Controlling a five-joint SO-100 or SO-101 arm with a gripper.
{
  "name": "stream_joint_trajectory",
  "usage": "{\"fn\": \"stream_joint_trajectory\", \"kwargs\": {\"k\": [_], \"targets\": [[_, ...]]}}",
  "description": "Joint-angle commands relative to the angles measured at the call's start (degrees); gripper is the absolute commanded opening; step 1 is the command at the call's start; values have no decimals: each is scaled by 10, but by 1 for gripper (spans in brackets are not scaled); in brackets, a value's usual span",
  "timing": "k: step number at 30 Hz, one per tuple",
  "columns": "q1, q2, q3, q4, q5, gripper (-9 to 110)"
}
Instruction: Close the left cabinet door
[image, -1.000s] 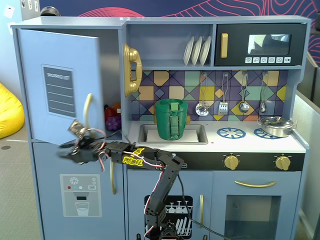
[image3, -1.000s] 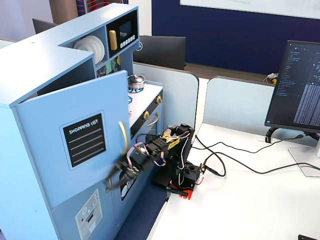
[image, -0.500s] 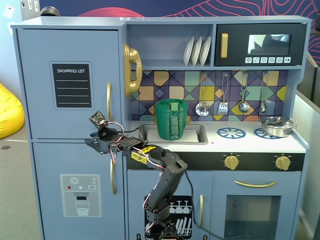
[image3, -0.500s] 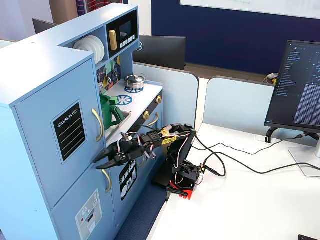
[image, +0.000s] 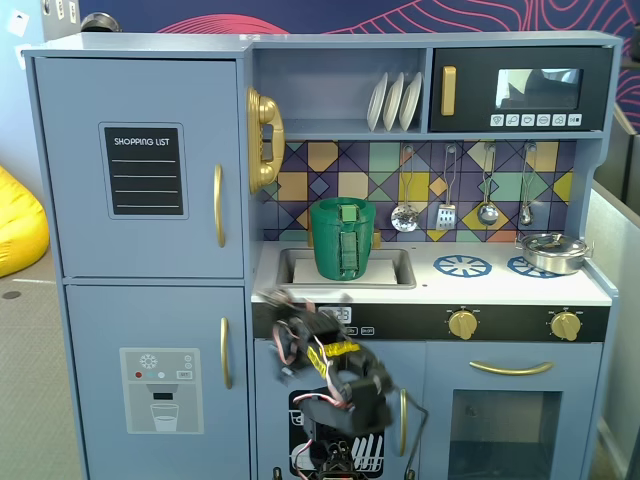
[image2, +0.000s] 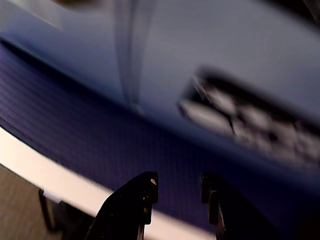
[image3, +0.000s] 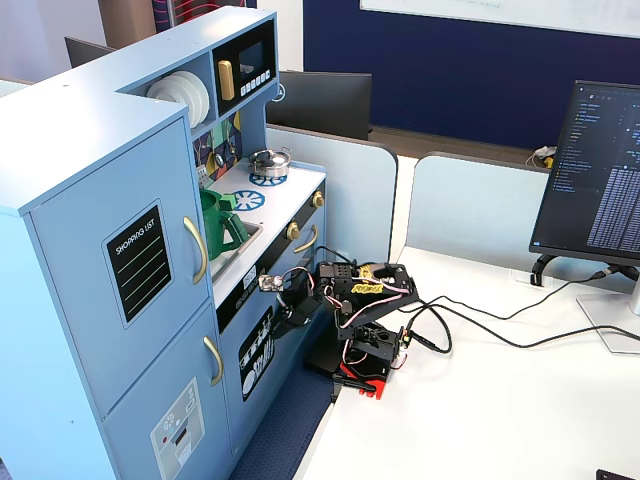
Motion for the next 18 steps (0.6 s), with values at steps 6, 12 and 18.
{"fn": "stream_joint_trajectory", "kwargs": {"k": [6, 12, 18], "targets": [[185, 170, 144, 192, 98, 0], [176, 216, 146, 326, 119, 0], [186, 224, 147, 342, 155, 0]]}}
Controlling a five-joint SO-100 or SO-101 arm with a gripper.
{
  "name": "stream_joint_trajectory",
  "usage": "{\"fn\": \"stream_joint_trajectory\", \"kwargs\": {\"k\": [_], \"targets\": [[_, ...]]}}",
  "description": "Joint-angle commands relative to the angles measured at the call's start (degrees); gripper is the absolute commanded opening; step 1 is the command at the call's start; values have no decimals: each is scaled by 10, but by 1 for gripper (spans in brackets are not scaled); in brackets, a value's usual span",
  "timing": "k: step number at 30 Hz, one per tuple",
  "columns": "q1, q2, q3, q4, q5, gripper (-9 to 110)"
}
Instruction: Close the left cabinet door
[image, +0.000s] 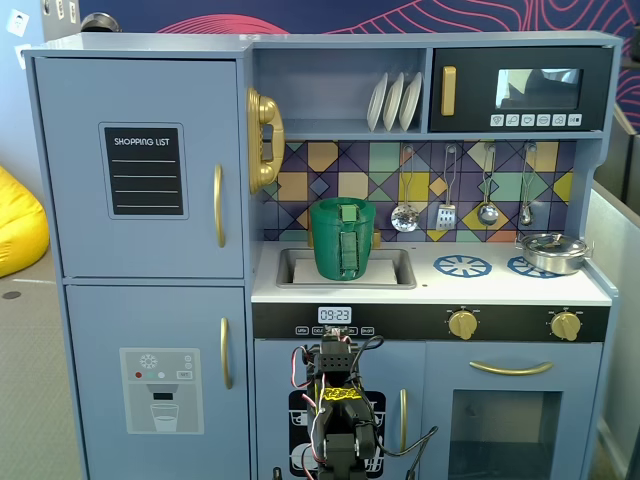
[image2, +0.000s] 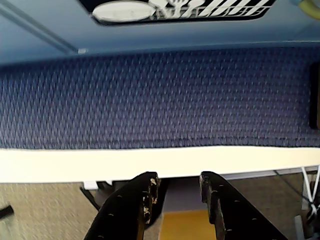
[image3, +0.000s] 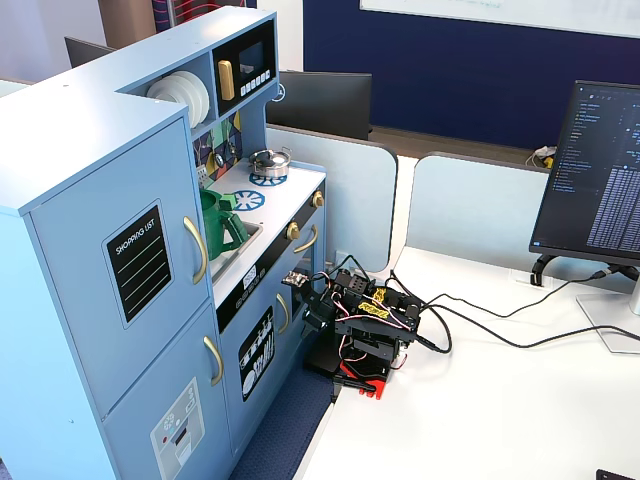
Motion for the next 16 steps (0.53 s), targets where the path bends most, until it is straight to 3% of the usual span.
{"fn": "stream_joint_trajectory", "kwargs": {"k": [1, 16], "targets": [[0, -4, 10, 95, 24, 0], [6, -4, 10, 95, 23, 4]]}}
